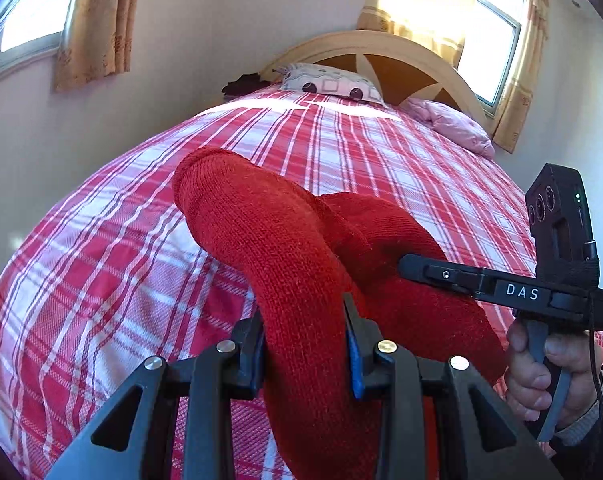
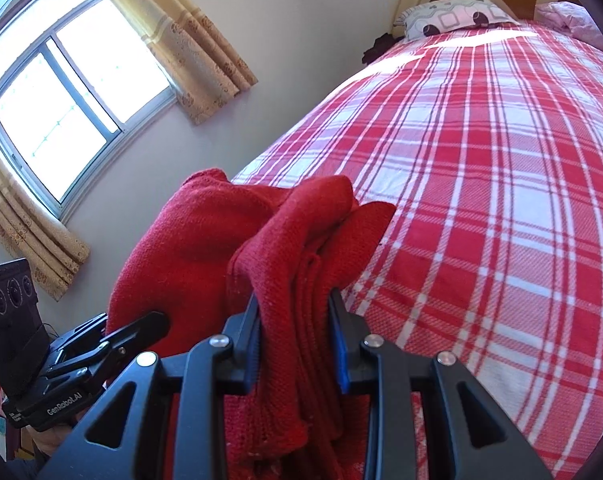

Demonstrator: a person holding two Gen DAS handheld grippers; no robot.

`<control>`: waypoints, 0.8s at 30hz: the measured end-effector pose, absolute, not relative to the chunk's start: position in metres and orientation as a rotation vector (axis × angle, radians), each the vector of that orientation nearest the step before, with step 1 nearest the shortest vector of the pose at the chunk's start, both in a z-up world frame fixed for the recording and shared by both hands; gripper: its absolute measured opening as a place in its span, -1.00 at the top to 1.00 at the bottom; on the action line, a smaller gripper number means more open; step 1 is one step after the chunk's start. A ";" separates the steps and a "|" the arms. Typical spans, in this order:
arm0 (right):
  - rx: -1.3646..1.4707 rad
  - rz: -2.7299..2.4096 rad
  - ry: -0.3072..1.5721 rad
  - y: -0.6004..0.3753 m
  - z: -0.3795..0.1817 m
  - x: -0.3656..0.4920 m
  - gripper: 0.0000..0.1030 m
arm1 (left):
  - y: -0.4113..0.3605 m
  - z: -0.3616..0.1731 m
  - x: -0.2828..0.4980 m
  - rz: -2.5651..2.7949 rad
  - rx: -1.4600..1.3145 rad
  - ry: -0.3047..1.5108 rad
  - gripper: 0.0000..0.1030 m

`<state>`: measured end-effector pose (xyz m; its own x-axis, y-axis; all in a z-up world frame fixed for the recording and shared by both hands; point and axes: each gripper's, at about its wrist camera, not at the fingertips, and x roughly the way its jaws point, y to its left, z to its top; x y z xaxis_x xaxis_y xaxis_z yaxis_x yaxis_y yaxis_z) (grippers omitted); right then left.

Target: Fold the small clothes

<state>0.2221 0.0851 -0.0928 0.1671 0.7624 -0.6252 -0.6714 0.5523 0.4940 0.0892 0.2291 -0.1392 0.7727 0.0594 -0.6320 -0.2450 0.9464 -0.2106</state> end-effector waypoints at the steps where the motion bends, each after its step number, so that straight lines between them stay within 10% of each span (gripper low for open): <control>1: 0.110 1.024 0.967 0.087 -0.095 0.222 0.38 | 0.232 -0.142 0.088 0.168 -0.293 0.674 0.37; 24: 0.118 0.884 0.969 0.049 -0.093 0.215 -0.06 | 0.232 -0.150 0.025 0.260 -0.186 0.672 -0.01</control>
<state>0.2151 0.0486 -0.0927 0.2576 0.6991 -0.6670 -0.6004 0.6567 0.4564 0.0254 0.2318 -0.1500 0.7522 0.1773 -0.6347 -0.2964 0.9512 -0.0856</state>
